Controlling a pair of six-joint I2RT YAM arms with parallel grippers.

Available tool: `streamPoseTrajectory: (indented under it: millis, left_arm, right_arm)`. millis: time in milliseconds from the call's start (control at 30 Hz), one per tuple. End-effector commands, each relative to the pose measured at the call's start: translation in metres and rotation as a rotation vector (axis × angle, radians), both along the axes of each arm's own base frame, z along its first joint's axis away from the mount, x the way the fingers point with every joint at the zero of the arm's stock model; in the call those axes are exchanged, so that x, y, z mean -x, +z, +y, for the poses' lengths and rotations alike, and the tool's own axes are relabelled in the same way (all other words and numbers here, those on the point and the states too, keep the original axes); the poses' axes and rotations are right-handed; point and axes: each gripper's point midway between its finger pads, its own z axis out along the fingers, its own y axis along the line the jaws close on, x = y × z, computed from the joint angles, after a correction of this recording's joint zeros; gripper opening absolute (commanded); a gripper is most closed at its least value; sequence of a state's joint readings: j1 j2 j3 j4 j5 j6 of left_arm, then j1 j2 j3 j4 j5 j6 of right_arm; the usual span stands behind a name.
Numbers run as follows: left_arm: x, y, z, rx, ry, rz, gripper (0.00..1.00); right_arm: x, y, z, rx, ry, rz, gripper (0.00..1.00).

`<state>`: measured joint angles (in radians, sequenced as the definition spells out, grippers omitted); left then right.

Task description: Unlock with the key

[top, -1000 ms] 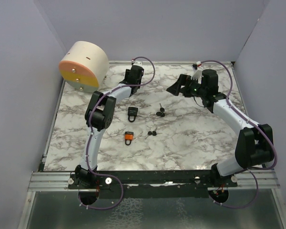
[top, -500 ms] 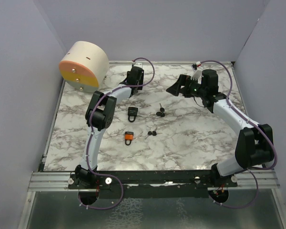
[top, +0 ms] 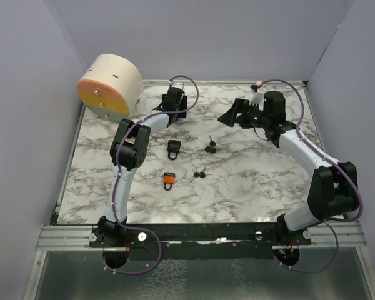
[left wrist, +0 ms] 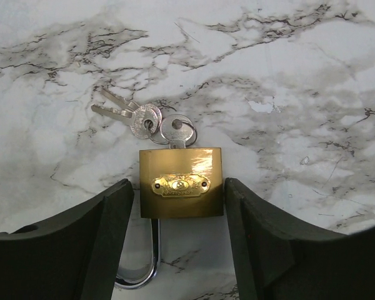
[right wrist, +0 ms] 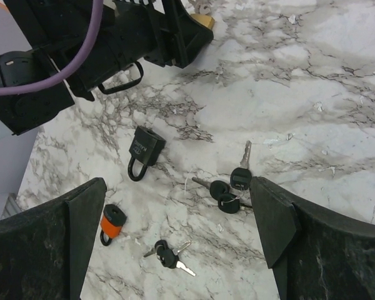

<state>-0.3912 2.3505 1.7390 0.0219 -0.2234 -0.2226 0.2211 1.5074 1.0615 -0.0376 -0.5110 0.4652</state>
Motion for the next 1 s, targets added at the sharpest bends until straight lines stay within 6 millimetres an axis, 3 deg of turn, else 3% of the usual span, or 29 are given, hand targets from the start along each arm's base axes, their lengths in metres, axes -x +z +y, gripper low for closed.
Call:
streamPoseTrajectory:
  millis: [0,133,267,467,667,833,967]
  left_arm:
    - [-0.001,0.013,0.008,0.029,0.007,-0.007,0.69]
    - [-0.002,0.022,0.011,0.029,0.011,-0.017,0.79]
    - [-0.003,0.043,0.011,0.039,0.008,-0.048,0.80]
    - [0.005,0.113,0.012,0.092,0.006,-0.146,0.81]
    - [0.036,0.172,0.014,0.219,0.003,-0.246,0.80]
    - [0.069,0.190,0.006,0.309,-0.038,-0.270,0.80]
    - [0.098,0.176,0.007,0.325,-0.058,-0.244,0.80]
  right_arm:
    - [-0.003,-0.013,0.001,0.036,0.034,0.039,0.99]
    - [0.003,-0.047,-0.001,0.080,0.047,0.157,0.99]
    - [0.013,-0.077,-0.003,0.113,0.047,0.251,0.90]
    - [0.034,-0.109,0.005,0.109,0.092,0.368,0.74]
    - [0.045,-0.131,0.019,0.097,0.131,0.445,0.64]
    - [0.049,-0.148,0.030,0.088,0.144,0.500,0.59]
    - [0.047,-0.159,0.036,0.072,0.132,0.541,0.56]
